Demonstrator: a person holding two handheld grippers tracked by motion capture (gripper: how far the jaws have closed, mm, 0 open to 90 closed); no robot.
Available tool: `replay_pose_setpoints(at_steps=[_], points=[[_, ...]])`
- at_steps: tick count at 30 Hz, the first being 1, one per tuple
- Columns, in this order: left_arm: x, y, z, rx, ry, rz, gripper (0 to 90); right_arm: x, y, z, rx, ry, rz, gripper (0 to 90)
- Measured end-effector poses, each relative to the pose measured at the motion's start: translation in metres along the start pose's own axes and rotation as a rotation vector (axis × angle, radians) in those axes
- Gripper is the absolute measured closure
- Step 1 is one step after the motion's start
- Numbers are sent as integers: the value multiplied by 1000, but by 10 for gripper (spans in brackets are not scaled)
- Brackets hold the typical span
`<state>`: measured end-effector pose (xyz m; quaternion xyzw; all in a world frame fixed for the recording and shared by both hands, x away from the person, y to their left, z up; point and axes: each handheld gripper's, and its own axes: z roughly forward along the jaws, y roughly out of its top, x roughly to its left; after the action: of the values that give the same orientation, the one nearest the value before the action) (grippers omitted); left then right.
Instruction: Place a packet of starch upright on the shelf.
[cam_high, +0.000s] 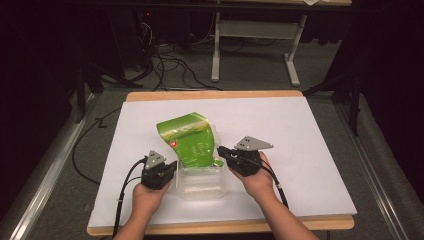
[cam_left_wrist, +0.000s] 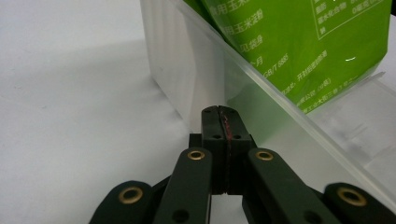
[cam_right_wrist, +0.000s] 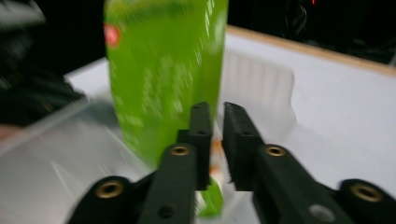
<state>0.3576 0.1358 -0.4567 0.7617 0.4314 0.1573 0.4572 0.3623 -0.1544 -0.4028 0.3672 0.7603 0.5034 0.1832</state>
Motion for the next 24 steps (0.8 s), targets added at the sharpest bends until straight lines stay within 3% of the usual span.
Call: replay_pose_setpoints(at_steps=[4,7,9,12,15,16,19,24], points=[[-1,0,-1,-12,7,-2,898,6,21,6,-71,-4,24,523],[-1,0,-2,-15,2,-5,893,6,32,20,-67,-8,44,466],[-1,0,-2,-16,0,-5,898,3,34,29,-50,14,62,485],[-1,0,-2,-15,1,-4,900,4,33,37,-25,33,44,649],[-1,0,-2,-17,0,0,900,2,28,34,-35,50,47,801],[-1,0,-2,-17,2,3,900,0,26,32,-32,55,56,817],[-2,0,-2,-17,2,3,900,1,19,30,-15,32,24,853],[-2,0,-3,-19,2,2,900,-3,4,24,-10,10,41,861]])
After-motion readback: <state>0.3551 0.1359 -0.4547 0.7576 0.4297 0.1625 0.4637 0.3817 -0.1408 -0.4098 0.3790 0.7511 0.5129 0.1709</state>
